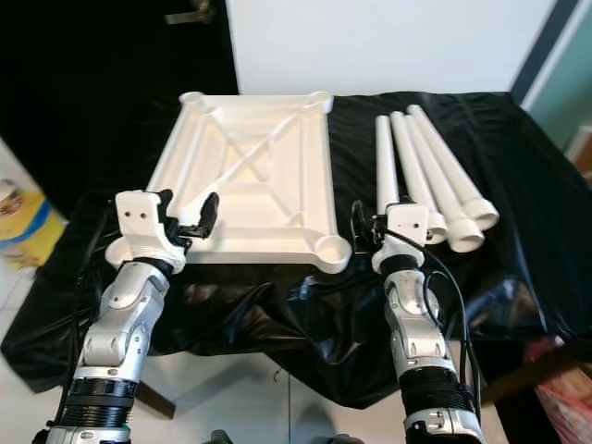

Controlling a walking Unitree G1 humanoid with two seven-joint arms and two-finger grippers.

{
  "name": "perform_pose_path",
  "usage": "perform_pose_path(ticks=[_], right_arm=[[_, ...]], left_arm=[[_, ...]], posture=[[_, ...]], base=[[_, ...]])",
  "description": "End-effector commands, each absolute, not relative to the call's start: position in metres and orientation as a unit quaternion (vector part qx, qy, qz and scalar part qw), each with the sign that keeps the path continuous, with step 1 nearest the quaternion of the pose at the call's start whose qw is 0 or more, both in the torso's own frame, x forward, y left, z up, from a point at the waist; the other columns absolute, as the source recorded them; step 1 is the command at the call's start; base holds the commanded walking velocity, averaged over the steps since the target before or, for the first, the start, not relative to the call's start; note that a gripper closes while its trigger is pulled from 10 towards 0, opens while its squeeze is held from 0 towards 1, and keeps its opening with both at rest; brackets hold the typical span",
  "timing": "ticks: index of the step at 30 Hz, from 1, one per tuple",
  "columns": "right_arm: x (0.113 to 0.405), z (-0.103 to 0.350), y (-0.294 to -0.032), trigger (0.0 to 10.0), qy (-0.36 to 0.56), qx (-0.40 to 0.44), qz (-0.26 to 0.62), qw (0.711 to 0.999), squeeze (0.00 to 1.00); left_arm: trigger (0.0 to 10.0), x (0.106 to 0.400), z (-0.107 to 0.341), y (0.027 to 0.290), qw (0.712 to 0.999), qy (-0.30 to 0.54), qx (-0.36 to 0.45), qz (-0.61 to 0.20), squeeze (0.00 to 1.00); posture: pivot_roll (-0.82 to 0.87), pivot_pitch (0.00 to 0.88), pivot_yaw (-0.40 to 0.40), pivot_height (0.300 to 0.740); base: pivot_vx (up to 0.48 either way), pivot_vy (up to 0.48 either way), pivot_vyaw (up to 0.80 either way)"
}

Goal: Building children table

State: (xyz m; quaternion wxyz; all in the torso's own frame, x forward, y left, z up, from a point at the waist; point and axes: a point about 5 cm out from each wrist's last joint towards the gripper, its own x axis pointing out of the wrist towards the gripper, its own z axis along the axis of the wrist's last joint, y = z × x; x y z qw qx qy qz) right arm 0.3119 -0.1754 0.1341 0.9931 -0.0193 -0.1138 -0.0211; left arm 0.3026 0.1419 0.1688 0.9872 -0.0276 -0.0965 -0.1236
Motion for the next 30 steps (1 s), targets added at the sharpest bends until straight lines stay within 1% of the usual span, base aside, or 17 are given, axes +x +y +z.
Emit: perform_pose_path(ticks=[1, 2, 9, 18, 20, 21, 23, 25, 26, 30], right_arm=[[0.313, 0.132, -0.175, 10.0, -0.107, -0.017, -0.019, 0.994, 0.0], [0.313, 0.132, -0.175, 10.0, -0.107, -0.017, -0.019, 0.994, 0.0], [0.313, 0.133, -0.172, 10.0, -0.112, -0.026, -0.009, 0.993, 0.0], [0.311, 0.131, -0.171, 10.0, -0.107, -0.027, -0.006, 0.994, 0.0], [0.311, 0.13, -0.171, 10.0, -0.105, -0.027, -0.008, 0.994, 0.0], [0.312, 0.129, -0.171, 10.0, -0.1, -0.027, -0.013, 0.995, 0.0], [0.312, 0.129, -0.171, 10.0, -0.1, -0.027, -0.013, 0.995, 0.0], [0.313, 0.126, -0.173, 10.0, -0.086, -0.032, -0.037, 0.995, 0.0], [0.313, 0.126, -0.173, 10.0, -0.086, -0.032, -0.037, 0.995, 0.0], [0.321, 0.118, -0.176, 10.0, -0.044, -0.03, -0.069, 0.996, 0.0]], left_arm=[[10.0, 0.304, 0.167, 0.142, 0.987, -0.089, -0.026, -0.129, 0.0], [10.0, 0.304, 0.167, 0.142, 0.987, -0.089, -0.026, -0.129, 0.0], [10.0, 0.303, 0.164, 0.144, 0.988, -0.078, -0.031, -0.127, 0.0], [10.0, 0.3, 0.165, 0.14, 0.984, -0.079, -0.032, -0.156, 0.0], [10.0, 0.298, 0.166, 0.136, 0.981, -0.083, -0.033, -0.17, 0.0], [10.0, 0.294, 0.167, 0.131, 0.976, -0.085, -0.033, -0.197, 0.0], [10.0, 0.294, 0.167, 0.131, 0.976, -0.085, -0.033, -0.197, 0.0], [10.0, 0.287, 0.168, 0.121, 0.965, -0.083, -0.028, -0.247, 0.0], [10.0, 0.287, 0.168, 0.121, 0.965, -0.083, -0.028, -0.247, 0.0], [10.0, 0.279, 0.172, 0.108, 0.949, -0.077, -0.033, -0.305, 0.0]], posture=[[0.0, 0.0, 0.007, 0.74], [0.0, 0.0, 0.007, 0.74], [0.0, 0.0, 0.006, 0.74], [0.01, 0.0, 0.01, 0.74], [0.01, 0.0, 0.011, 0.74], [0.01, 0.0, 0.013, 0.74], [0.01, 0.0, 0.013, 0.74], [0.01, 0.0, 0.013, 0.74], [0.01, 0.0, 0.013, 0.74], [0.01, 0.0, 0.016, 0.74]], base=[[0.0, 0.0, -0.65], [0.0, 0.0, -0.65], [0.0, 0.044, 0.0], [0.0, 0.0, 0.0], [0.0, 0.0, 0.0], [0.0, 0.0, 0.0], [0.0, 0.0, 0.0], [0.0, 0.0, 0.0], [0.0, 0.0, 0.0], [0.0, 0.0, 0.0]])
